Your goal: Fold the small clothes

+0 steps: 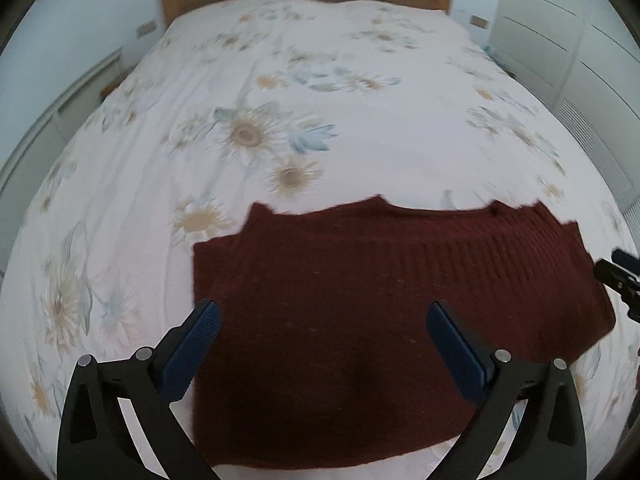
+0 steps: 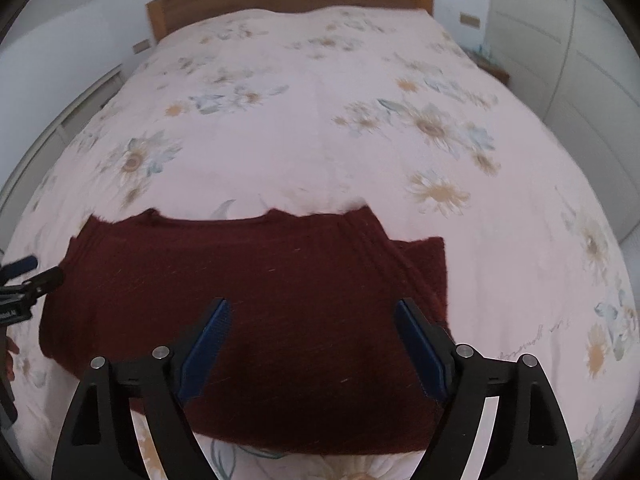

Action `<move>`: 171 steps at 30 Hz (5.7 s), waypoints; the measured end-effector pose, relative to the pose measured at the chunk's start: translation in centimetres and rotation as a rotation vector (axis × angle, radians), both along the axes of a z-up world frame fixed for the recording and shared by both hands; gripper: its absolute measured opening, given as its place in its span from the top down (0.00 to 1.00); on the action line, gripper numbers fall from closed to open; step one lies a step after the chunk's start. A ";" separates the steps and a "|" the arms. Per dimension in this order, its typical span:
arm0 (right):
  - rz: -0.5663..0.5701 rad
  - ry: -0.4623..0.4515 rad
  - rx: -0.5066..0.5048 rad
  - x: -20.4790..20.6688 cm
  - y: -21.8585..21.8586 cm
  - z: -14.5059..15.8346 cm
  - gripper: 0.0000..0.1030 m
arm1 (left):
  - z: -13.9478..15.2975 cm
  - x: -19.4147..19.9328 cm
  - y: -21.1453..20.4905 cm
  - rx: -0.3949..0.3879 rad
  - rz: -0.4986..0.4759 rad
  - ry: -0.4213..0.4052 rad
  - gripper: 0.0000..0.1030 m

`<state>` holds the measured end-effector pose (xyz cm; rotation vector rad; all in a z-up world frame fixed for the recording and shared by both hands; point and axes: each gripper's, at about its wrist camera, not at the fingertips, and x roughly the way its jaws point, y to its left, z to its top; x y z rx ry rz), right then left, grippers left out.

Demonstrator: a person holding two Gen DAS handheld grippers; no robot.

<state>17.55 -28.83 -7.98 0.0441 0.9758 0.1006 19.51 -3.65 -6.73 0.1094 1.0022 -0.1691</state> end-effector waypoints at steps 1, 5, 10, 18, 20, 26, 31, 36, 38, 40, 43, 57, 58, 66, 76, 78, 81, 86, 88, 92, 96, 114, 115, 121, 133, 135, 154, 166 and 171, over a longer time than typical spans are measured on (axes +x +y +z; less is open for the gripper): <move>0.008 -0.008 -0.012 -0.4 0.7 -0.3 0.18 | -0.3 -0.6 -0.8 0.009 -0.021 -0.018 0.01; 0.040 -0.015 -0.051 -2.1 3.6 -2.6 0.18 | -2.2 -2.2 -2.8 0.038 -0.068 -0.046 0.01; 0.064 0.037 -0.098 -3.2 5.3 -6.5 0.18 | -6.0 -3.3 -4.2 0.121 -0.107 0.005 0.01; 0.001 0.022 -0.109 -3.8 1.2 -7.9 0.15 | -8.2 -3.2 -0.1 0.092 -0.037 0.038 0.01; -0.032 0.029 -0.091 -3.9 -0.8 -8.1 0.15 | -8.1 -3.1 1.1 0.077 -0.020 0.039 0.01; -0.084 0.044 -0.058 -4.6 -3.6 -8.7 0.01 | -8.4 -3.3 2.9 0.047 -0.009 0.051 0.01; -0.069 0.043 -0.085 -4.8 -3.1 -9.2 0.00 | -8.8 -2.9 2.9 0.017 0.026 0.053 0.01; -0.072 0.063 -0.075 -4.4 -3.3 -8.9 0.00 | -8.6 -3.3 3.3 -0.004 0.020 0.078 0.01; -0.070 0.055 -0.066 -4.5 -3.2 -8.0 0.00 | -7.8 -3.2 3.6 -0.022 0.003 0.113 0.01; -0.067 0.048 -0.061 -5.0 -3.2 -7.1 0.00 | -6.4 -3.3 4.5 -0.062 0.011 0.125 0.01; -0.047 0.025 -0.066 -6.2 -2.9 -5.5 0.00 | -4.4 -3.6 6.7 -0.115 0.047 0.106 0.01; -0.060 0.119 -0.004 -11.6 -4.5 -5.6 0.00 | -9.4 -1.5 14.1 -0.382 0.227 0.331 0.01; -0.065 0.128 -0.006 -11.8 -4.7 -5.7 0.00 | -9.4 -1.5 14.0 -0.381 0.229 0.324 0.01; -0.095 0.150 -0.024 -11.9 -5.4 -6.2 0.00 | -9.9 1.0 11.5 -0.344 0.159 0.355 0.06; -0.145 0.135 0.019 -12.2 -7.1 -6.0 0.00 | -7.4 1.5 7.5 -0.288 0.060 0.358 0.71; -0.152 0.132 0.017 -12.3 -7.5 -5.9 0.00 | -6.4 1.7 6.9 -0.288 0.062 0.350 0.72; -0.162 0.126 0.023 -12.6 -8.3 -5.7 0.00 | -4.2 1.6 5.9 -0.322 0.055 0.335 0.73; -0.192 0.117 0.064 -13.2 -10.0 -5.7 0.00 | 0.3 1.5 2.3 -0.354 -0.010 0.316 0.75; -0.206 0.112 0.076 -13.4 -10.8 -5.6 0.00 | 2.0 1.9 0.2 -0.378 -0.037 0.314 0.75; -0.231 0.099 0.098 -13.7 -12.7 -5.3 0.00 | 4.8 2.8 -4.6 -0.365 -0.090 0.283 0.78; -0.262 0.076 0.114 -14.0 -14.5 -4.6 0.00 | 6.9 2.9 -11.6 -0.342 -0.181 0.259 0.78; -0.355 0.113 0.114 -16.6 -19.7 -4.6 0.00 | -4.7 -0.9 -28.9 -0.038 -0.271 0.285 0.73; -0.356 0.115 0.117 -16.6 -19.8 -4.7 0.00 | -4.7 -1.0 -29.0 -0.033 -0.264 0.273 0.71; -0.368 0.114 0.133 -17.1 -20.2 -4.8 0.00 | -3.3 -0.9 -28.4 -0.059 -0.236 0.293 0.56; -0.297 0.093 0.127 -15.7 -18.4 -3.0 0.00 | 3.0 -2.4 -24.2 -0.143 -0.221 0.197 0.01; -0.268 0.090 0.126 -14.7 -17.7 -2.1 0.00 | 3.5 -2.6 -23.0 -0.139 -0.218 0.189 0.01; 0.088 0.267 0.057 2.9 -5.2 2.4 0.20 | -0.2 -5.9 -9.4 -0.077 -0.110 0.189 0.01; 0.074 0.390 0.090 2.6 -5.0 -3.3 0.72 | -0.9 -6.1 -7.9 -0.113 -0.091 0.202 0.01; 0.035 0.308 0.173 1.1 -8.0 -0.9 0.79 | -0.8 -6.0 -8.3 -0.113 -0.097 0.199 0.01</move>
